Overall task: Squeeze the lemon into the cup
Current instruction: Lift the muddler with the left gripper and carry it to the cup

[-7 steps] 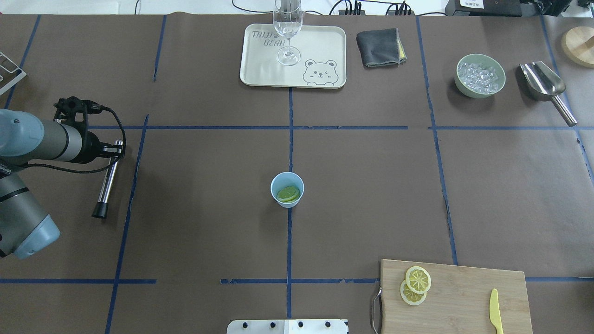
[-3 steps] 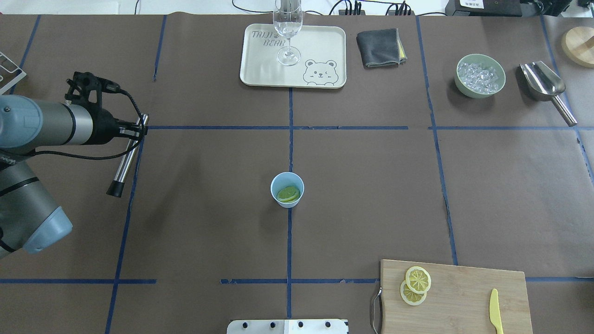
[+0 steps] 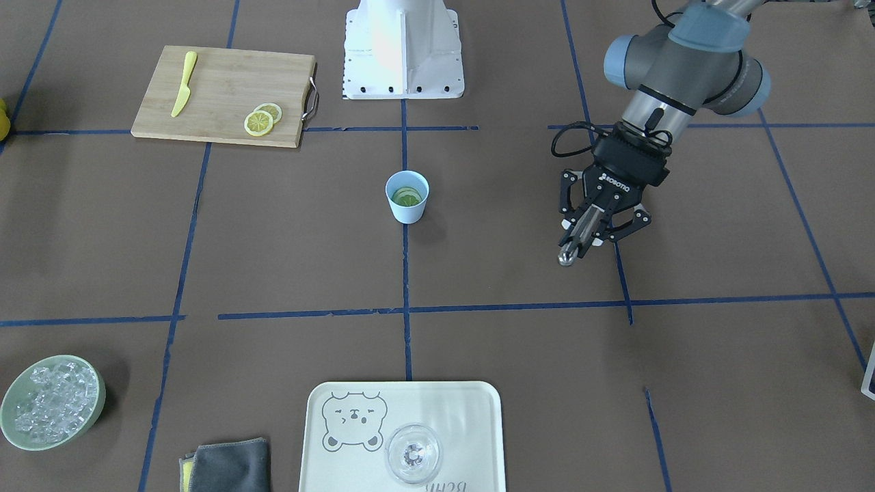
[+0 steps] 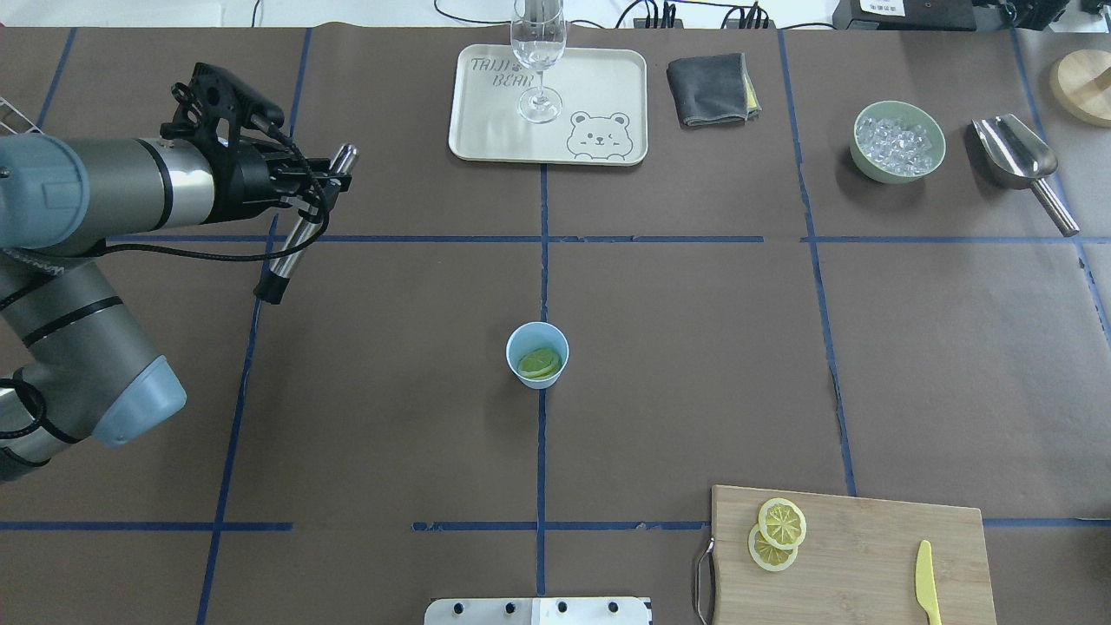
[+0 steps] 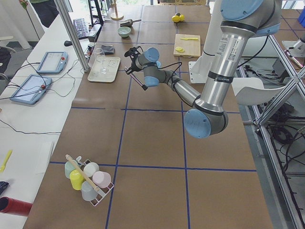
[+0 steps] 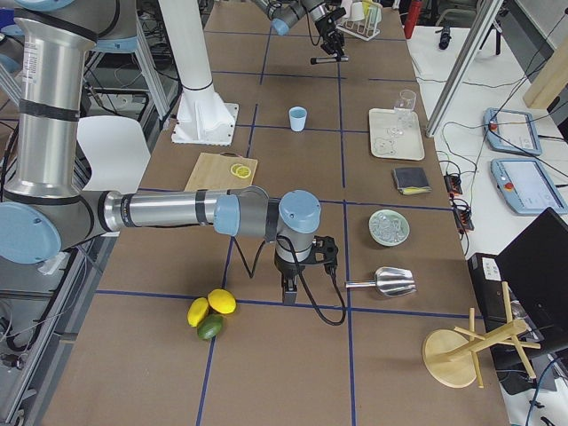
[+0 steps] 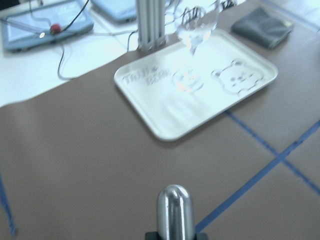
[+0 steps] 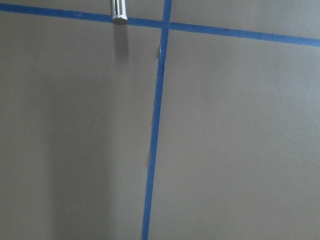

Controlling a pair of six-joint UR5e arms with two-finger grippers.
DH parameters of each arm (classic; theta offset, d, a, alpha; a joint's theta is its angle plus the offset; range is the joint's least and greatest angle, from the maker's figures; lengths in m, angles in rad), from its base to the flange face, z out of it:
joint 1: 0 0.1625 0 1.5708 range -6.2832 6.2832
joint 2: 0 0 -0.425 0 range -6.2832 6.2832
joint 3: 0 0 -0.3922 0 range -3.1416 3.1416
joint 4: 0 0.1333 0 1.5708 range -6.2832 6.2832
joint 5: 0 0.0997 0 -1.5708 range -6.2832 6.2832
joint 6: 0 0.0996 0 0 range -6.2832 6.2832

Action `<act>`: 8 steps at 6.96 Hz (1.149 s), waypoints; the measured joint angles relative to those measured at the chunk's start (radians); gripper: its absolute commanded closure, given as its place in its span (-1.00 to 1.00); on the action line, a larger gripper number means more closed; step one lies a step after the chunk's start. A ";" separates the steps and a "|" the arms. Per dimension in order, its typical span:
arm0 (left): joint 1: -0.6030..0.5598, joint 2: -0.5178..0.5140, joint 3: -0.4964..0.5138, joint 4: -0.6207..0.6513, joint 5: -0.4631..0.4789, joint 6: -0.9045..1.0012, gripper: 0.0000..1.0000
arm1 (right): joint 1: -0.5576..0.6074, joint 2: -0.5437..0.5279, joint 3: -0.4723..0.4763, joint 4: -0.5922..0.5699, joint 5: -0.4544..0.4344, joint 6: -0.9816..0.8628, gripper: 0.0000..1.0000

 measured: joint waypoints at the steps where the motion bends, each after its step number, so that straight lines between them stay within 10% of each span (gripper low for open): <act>1: 0.012 -0.029 0.031 -0.167 0.002 -0.008 1.00 | 0.004 0.000 -0.004 0.000 -0.002 0.000 -1.00; 5: 0.110 -0.160 0.267 -0.781 0.014 0.017 1.00 | 0.029 0.004 -0.033 0.000 -0.019 0.000 -1.00; 8: 0.273 -0.236 0.347 -0.975 0.138 0.100 1.00 | 0.045 0.008 -0.049 0.000 -0.023 -0.004 -1.00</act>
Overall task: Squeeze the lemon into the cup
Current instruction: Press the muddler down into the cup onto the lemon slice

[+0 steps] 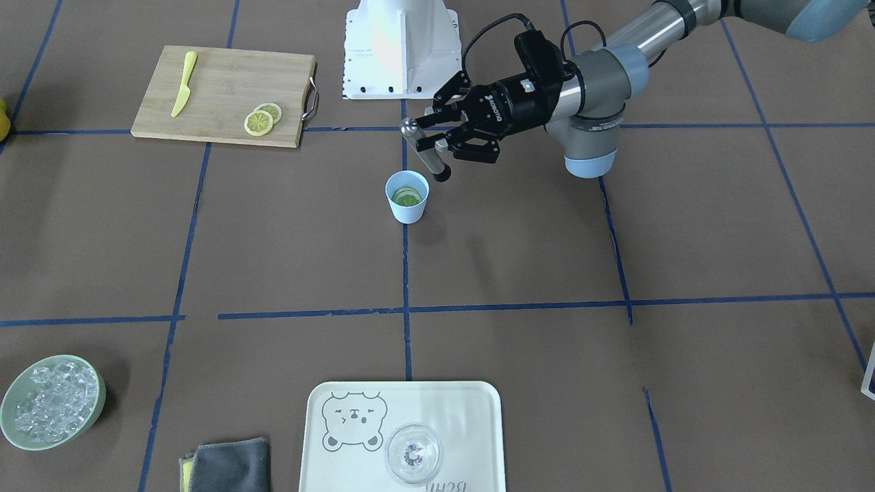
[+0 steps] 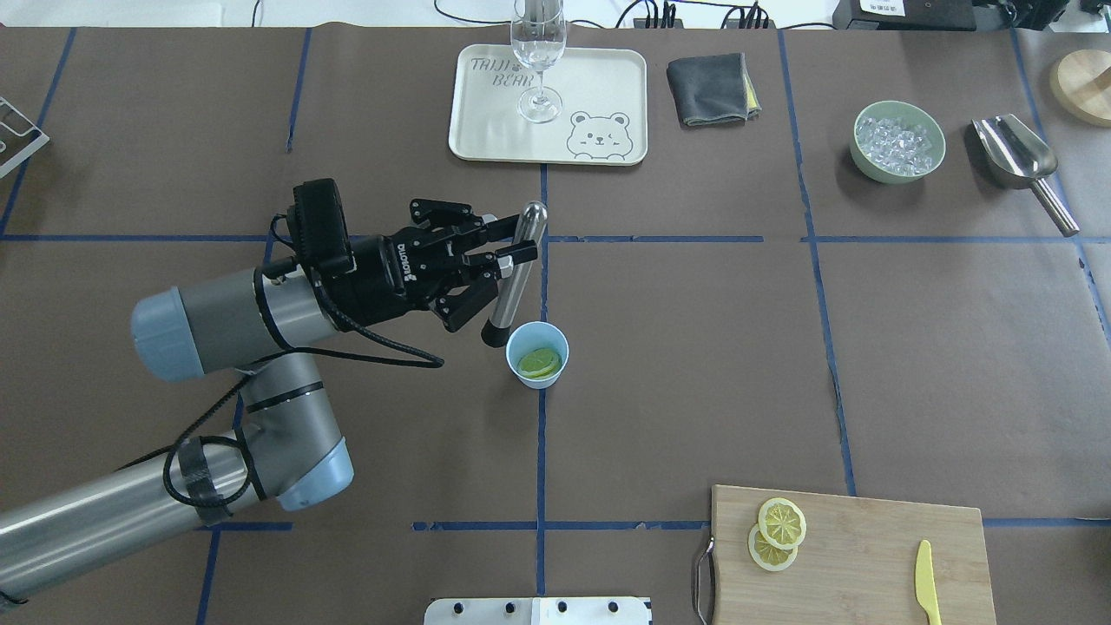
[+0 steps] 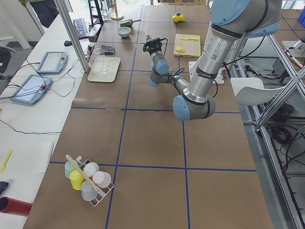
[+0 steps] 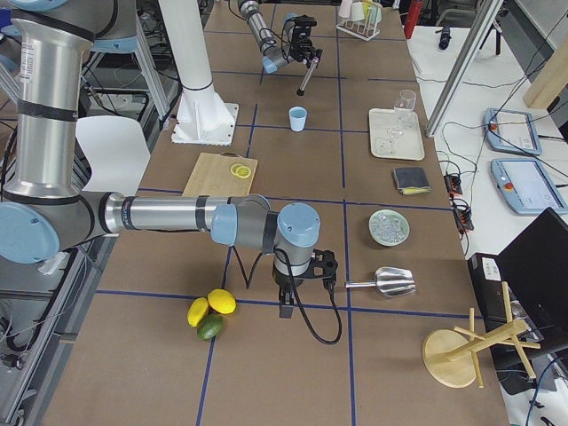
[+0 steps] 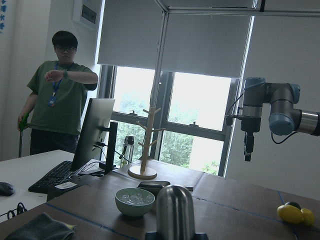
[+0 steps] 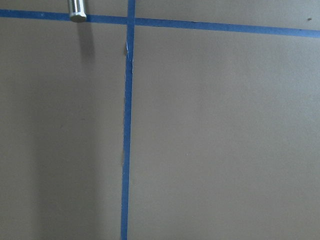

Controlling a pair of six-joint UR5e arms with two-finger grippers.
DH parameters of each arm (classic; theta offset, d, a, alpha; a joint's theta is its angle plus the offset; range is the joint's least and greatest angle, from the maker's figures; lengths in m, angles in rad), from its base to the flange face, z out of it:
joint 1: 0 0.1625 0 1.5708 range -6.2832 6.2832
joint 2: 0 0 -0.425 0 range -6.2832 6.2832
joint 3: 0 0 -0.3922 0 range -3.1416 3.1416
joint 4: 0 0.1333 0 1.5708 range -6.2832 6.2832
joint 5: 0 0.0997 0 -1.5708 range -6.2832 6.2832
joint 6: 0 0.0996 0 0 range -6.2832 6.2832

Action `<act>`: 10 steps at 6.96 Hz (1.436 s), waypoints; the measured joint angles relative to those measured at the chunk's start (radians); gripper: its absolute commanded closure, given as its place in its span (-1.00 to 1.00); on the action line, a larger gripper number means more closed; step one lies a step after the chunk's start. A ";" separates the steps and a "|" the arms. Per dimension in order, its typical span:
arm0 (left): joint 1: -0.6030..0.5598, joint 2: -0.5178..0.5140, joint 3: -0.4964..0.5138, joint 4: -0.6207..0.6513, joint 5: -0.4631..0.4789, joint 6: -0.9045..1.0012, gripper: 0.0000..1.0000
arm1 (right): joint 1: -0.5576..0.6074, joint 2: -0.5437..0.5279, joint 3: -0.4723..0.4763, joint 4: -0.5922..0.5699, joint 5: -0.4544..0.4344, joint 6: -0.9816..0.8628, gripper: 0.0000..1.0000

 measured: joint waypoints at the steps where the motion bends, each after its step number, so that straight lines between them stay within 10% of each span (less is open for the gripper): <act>1: 0.035 -0.029 0.026 -0.009 0.048 0.033 1.00 | 0.005 0.000 -0.001 0.000 0.000 0.000 -1.00; 10: 0.150 -0.072 0.176 -0.014 0.229 0.120 1.00 | 0.040 -0.008 -0.002 0.000 0.000 -0.002 -1.00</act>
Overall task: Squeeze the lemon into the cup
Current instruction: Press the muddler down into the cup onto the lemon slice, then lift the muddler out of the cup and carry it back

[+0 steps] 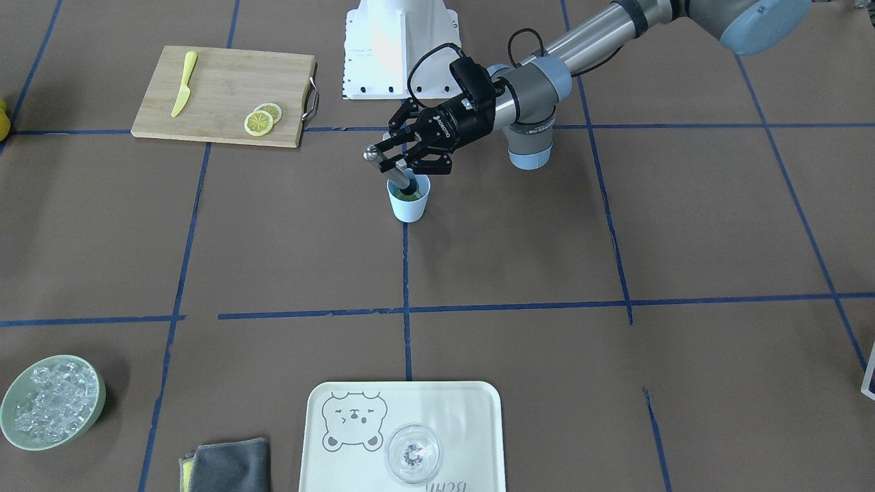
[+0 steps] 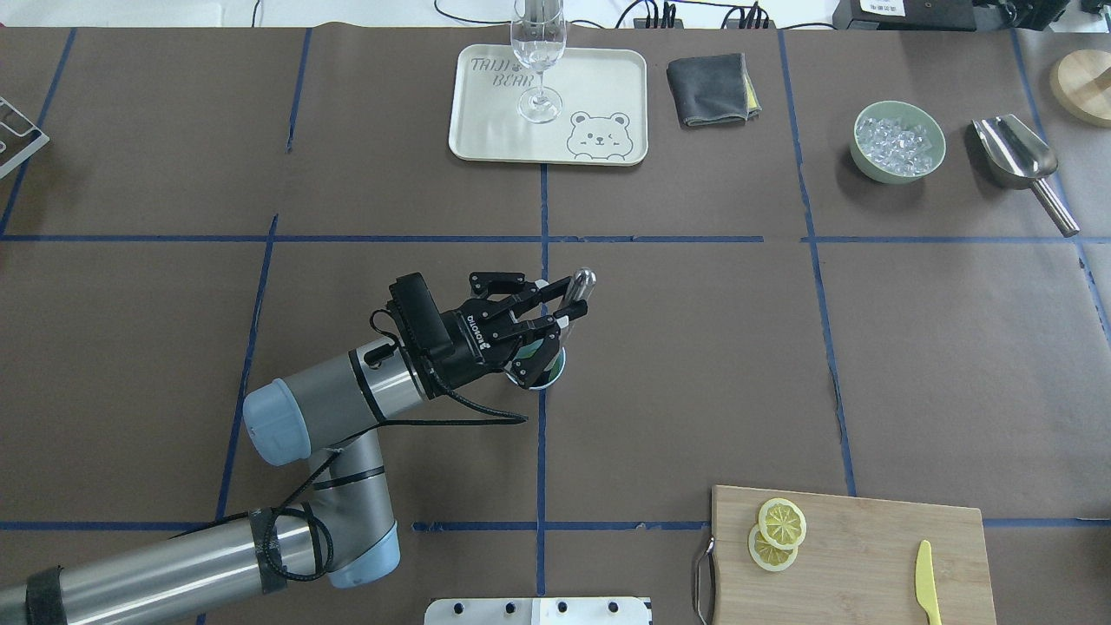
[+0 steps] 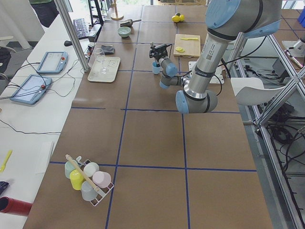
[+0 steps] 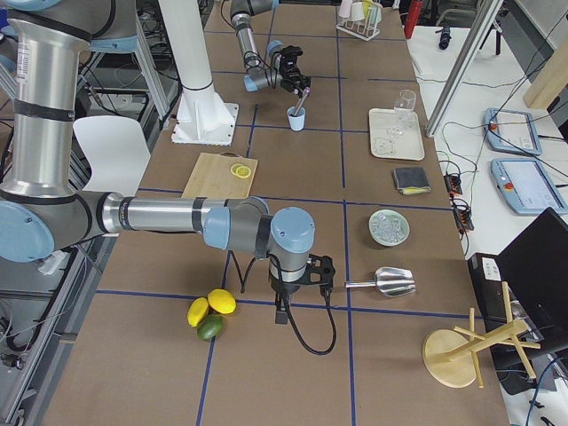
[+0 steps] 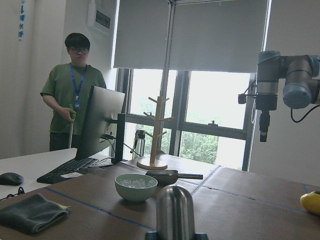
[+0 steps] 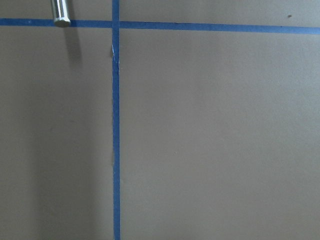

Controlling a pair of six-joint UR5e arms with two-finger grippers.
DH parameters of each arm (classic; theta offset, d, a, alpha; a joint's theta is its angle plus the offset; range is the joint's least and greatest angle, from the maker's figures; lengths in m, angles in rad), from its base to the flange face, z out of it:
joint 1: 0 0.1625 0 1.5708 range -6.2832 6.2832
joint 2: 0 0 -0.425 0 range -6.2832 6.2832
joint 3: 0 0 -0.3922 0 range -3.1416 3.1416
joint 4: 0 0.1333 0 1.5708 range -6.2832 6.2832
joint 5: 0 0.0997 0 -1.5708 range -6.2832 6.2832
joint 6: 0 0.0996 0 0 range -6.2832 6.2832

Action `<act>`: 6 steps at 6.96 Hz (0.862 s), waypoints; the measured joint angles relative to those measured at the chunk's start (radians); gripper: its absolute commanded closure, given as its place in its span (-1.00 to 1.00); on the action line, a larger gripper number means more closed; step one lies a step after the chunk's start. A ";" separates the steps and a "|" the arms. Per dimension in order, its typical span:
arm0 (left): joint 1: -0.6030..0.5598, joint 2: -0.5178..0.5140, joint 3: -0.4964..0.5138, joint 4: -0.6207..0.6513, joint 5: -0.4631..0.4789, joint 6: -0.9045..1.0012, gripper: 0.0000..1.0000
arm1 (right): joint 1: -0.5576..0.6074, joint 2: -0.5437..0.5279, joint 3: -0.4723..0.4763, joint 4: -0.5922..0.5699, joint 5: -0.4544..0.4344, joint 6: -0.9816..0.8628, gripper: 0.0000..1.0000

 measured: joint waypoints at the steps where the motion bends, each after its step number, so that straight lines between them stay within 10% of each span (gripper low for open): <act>1: 0.000 -0.002 -0.003 0.000 0.006 0.001 1.00 | 0.000 0.001 0.000 0.000 0.000 0.001 -1.00; 6: -0.122 -0.001 -0.084 0.079 -0.009 -0.025 1.00 | 0.000 -0.001 -0.002 0.000 0.002 0.010 -1.00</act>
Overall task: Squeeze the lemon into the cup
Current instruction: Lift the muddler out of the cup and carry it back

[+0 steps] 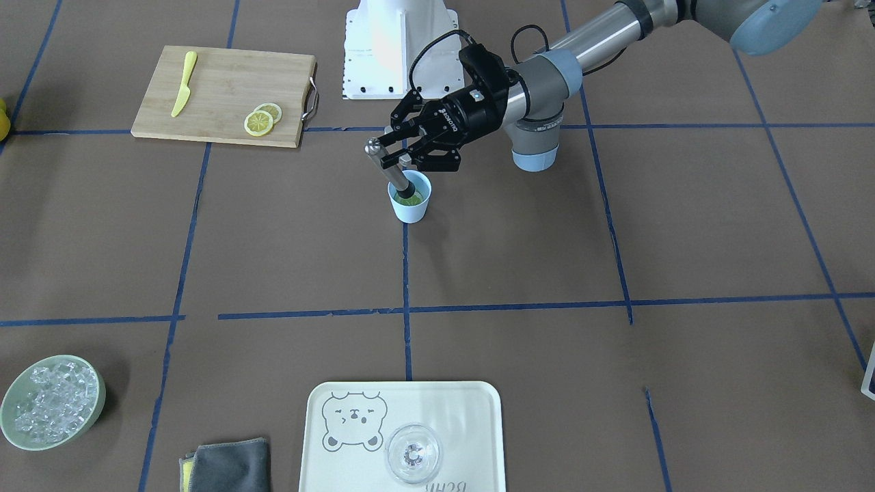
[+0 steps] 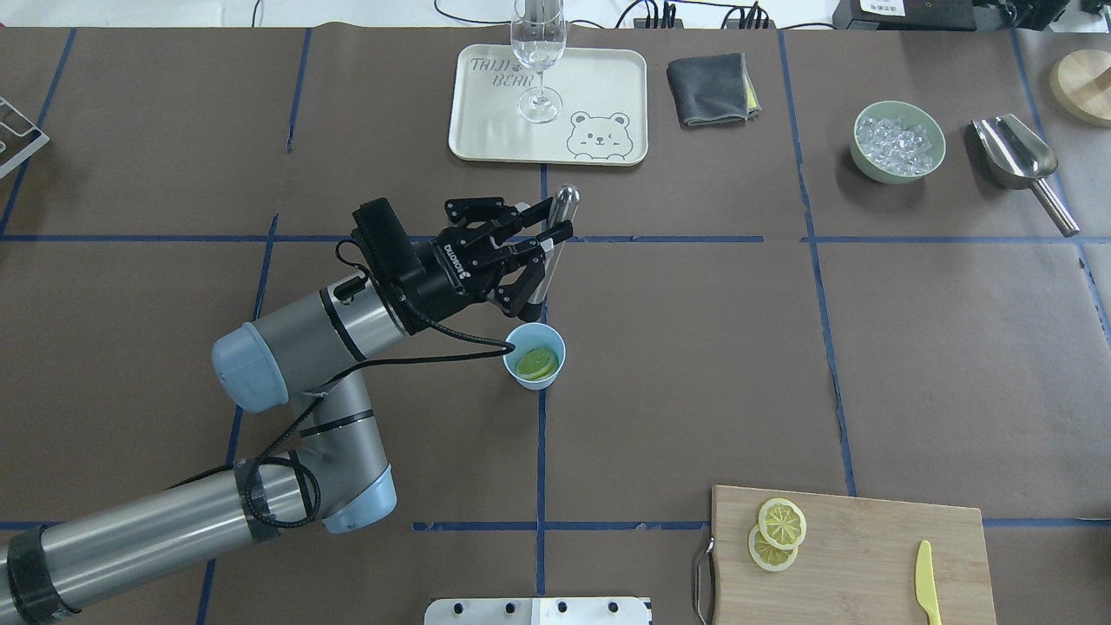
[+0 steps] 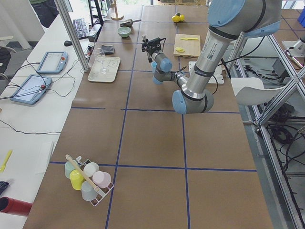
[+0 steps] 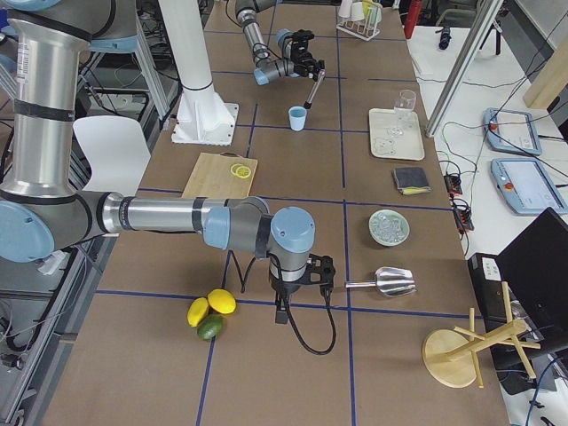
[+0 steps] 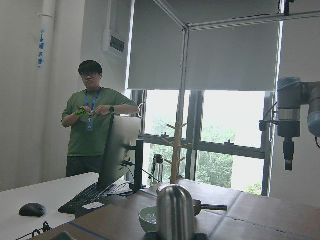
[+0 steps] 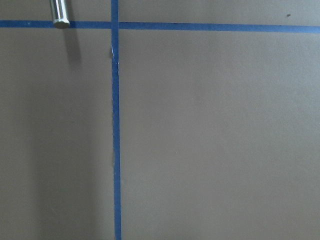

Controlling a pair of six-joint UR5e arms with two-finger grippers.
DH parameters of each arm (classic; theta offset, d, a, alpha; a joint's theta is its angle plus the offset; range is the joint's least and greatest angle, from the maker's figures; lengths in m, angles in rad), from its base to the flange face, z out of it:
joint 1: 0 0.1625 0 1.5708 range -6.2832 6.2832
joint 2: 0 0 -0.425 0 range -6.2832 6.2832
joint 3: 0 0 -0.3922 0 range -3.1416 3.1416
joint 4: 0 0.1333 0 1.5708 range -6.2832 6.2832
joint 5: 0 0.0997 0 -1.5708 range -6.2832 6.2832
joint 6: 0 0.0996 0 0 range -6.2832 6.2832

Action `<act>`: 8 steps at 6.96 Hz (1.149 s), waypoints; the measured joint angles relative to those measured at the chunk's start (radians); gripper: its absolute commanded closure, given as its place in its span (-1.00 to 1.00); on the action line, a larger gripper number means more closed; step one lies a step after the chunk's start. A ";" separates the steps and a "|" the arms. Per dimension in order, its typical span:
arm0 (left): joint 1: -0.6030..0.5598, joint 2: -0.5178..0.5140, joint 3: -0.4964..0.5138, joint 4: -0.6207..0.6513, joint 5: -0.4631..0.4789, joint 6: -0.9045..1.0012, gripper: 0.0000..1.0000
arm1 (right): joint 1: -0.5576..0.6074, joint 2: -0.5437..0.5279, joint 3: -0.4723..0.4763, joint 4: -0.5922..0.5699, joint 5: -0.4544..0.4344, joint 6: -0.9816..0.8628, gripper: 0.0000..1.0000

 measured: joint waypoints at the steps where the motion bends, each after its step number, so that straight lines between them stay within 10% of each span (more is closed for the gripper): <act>1: -0.043 0.009 -0.036 0.088 -0.031 -0.025 1.00 | 0.000 0.000 -0.002 0.000 0.002 0.001 -1.00; 8: -0.368 0.251 -0.442 1.180 -0.514 -0.070 1.00 | 0.000 0.002 -0.005 0.000 0.006 0.002 -1.00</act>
